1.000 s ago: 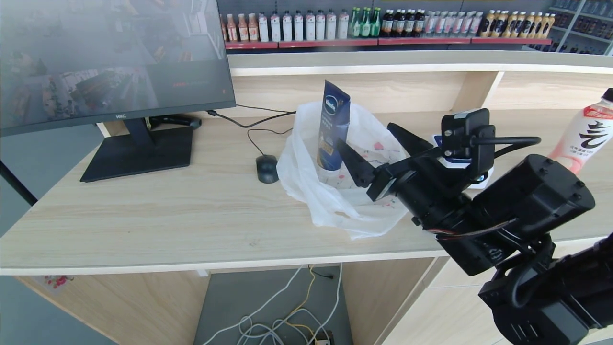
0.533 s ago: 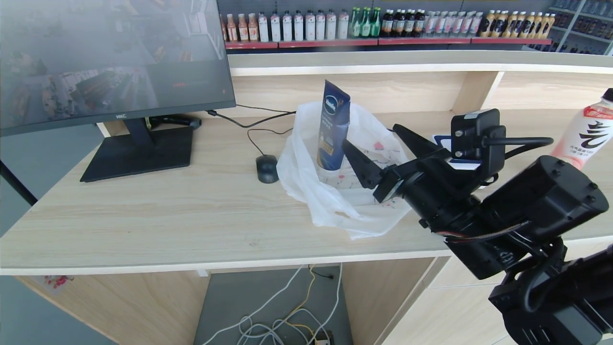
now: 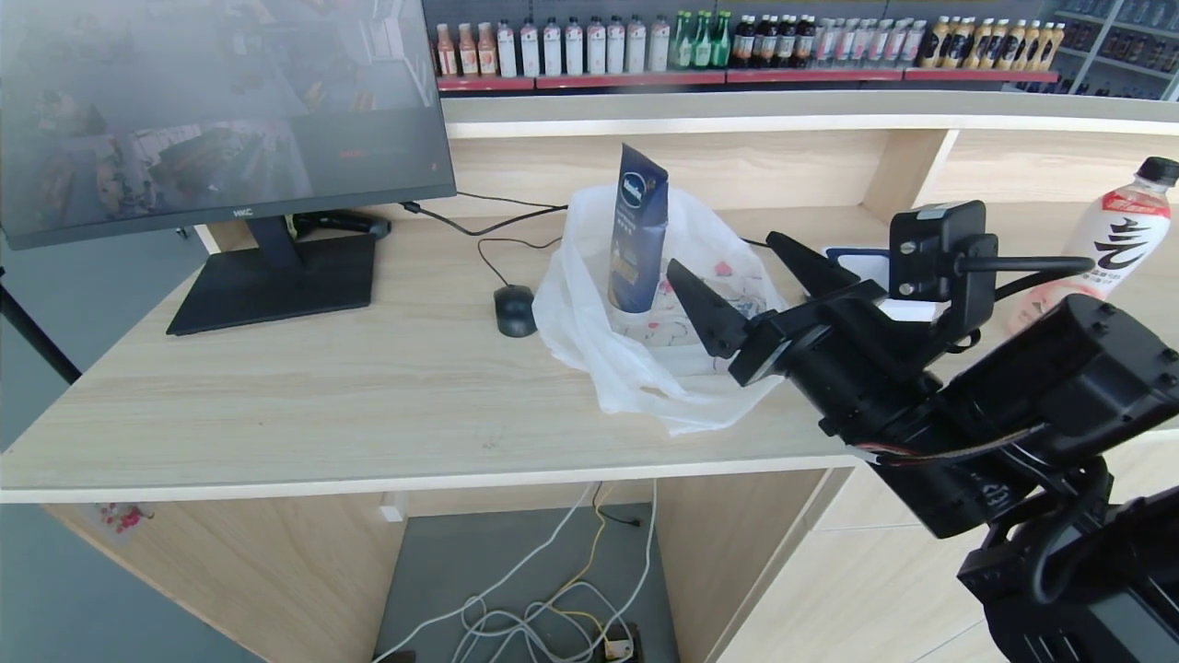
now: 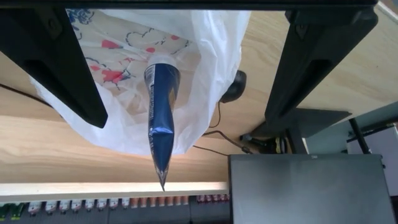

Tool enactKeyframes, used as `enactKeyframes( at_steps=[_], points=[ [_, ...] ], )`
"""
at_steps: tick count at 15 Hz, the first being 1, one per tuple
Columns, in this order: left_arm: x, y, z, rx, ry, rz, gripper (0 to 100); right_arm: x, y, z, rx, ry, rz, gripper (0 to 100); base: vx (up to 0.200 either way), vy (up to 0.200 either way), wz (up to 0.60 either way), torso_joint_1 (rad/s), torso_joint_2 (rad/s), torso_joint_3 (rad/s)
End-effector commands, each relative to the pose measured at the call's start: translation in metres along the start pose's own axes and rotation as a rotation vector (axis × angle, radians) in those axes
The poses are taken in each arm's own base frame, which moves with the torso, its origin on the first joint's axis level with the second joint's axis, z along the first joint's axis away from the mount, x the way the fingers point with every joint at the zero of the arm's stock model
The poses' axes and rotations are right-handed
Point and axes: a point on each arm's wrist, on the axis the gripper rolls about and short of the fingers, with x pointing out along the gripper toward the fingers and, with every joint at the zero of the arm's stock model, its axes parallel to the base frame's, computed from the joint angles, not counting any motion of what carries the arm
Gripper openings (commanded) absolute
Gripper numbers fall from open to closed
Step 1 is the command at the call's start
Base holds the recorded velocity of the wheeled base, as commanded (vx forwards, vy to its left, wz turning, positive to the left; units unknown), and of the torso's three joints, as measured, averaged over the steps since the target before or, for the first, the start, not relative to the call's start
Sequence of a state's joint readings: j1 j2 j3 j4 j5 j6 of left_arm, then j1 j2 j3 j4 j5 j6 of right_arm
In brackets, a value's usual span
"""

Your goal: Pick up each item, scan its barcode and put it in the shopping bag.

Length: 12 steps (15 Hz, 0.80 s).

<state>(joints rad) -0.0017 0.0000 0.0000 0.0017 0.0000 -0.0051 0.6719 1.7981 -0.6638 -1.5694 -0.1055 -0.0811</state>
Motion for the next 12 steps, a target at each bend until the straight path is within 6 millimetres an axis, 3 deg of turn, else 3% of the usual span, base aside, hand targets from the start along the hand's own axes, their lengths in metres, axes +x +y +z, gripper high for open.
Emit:
enactKeyframes(
  at_steps=[1, 12],
  points=[
    [0.0, 0.0, 0.0, 0.002, 0.0, 0.0, 100, -0.0029, -0.0007, 0.0044, 0.001, -0.008, -0.001, 100, 0.0, 0.0, 0.0, 0.0, 0.0, 0.0],
    [0.0, 0.0, 0.0, 0.011, 0.0, 0.0, 100, -0.0045, -0.0007, 0.0028, 0.006, 0.001, 0.0, 100, 0.0, 0.0, 0.0, 0.0, 0.0, 0.0]
  ],
)
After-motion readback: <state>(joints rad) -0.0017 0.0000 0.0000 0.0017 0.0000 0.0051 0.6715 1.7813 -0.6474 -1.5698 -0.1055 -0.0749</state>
